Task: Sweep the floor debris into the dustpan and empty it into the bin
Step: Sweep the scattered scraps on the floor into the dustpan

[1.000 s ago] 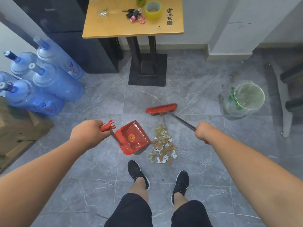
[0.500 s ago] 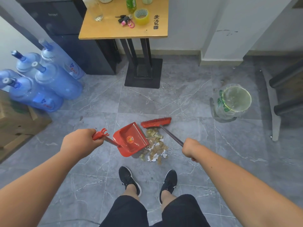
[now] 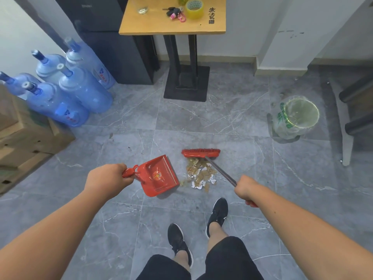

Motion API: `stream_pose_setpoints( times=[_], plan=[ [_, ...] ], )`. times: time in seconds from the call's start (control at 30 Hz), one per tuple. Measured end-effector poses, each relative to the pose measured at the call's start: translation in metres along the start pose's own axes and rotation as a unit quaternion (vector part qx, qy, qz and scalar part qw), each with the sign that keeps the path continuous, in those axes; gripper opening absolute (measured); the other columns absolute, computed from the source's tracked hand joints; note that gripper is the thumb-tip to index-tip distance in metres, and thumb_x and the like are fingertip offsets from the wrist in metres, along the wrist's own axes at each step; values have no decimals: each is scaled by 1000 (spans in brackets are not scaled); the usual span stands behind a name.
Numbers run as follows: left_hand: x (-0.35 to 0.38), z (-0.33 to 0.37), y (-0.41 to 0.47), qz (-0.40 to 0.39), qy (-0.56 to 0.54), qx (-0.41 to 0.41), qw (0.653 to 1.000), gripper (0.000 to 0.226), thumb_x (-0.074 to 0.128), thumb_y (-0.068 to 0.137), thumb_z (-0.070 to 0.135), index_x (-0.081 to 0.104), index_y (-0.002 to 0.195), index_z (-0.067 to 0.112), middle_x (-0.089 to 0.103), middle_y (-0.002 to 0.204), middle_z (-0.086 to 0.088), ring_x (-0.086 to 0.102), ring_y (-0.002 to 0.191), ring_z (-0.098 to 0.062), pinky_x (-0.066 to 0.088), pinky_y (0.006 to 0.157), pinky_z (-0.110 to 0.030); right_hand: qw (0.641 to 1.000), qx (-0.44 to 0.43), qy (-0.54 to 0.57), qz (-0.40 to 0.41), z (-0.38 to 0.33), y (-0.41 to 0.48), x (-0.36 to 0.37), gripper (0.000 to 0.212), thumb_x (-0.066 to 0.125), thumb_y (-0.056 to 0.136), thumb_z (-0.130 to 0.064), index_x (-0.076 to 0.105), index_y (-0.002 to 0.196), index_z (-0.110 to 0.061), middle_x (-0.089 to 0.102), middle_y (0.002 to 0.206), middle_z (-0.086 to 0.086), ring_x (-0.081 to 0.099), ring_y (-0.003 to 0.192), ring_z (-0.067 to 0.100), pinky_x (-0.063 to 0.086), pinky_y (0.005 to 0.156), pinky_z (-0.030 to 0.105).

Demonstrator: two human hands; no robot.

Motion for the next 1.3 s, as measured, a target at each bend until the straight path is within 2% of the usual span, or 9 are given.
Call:
stream_pose_setpoints(
  times=[0.37,0.5,0.8,0.97,1.07,1.17,1.3],
  plan=[
    [47,-71,-43,2,-23,29,999,50,57,90,67,58,74,19,59,64,5,57,63,-18,38,54,-28,999,28,33,15,6,-41,91,21,41,91,-4,54,108,-2,57,68,22,49,47,22,40,47,23],
    [49,-92,-54,8,-32,31,999,50,56,91,66,57,74,19,59,64,4,59,63,-19,45,57,-29,998,37,39,19,11,-48,113,28,39,90,-2,56,112,-2,56,68,21,47,45,20,39,45,21],
    [41,-132,-72,55,-65,12,996,45,62,88,61,59,70,20,61,62,3,61,64,-22,46,57,-30,998,43,40,31,8,-63,137,26,39,90,-3,54,112,-1,57,73,21,51,52,24,40,46,24],
    [57,-139,-78,23,-86,26,996,45,65,87,59,58,69,18,61,65,3,60,66,-22,45,58,-30,998,43,38,37,3,-66,141,25,39,91,-3,52,112,-2,58,75,21,51,57,27,38,48,27],
    [70,-138,-79,14,-61,46,997,46,64,86,61,58,69,19,61,65,4,60,68,-22,43,58,-29,997,45,53,35,3,-64,145,24,40,90,-5,53,110,-3,58,78,21,52,58,28,39,49,27],
    [83,-138,-78,8,-56,49,997,46,62,86,62,59,71,19,62,66,4,61,69,-21,41,58,-28,996,51,69,30,5,-63,149,21,43,90,-6,55,107,-1,58,75,21,51,54,26,40,48,27],
    [103,-131,-82,-9,-46,69,997,50,59,89,65,60,72,18,60,64,4,60,65,-17,39,53,-27,995,43,85,24,7,-60,155,24,43,90,-5,58,107,0,59,66,23,46,39,20,39,45,23]
  ],
)
Point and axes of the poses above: each hand's wrist, its own y-axis towards the middle knuckle, its own x-axis out of the palm, z = x × y, the point moved 6 cm from there along y, towards the middle knuckle
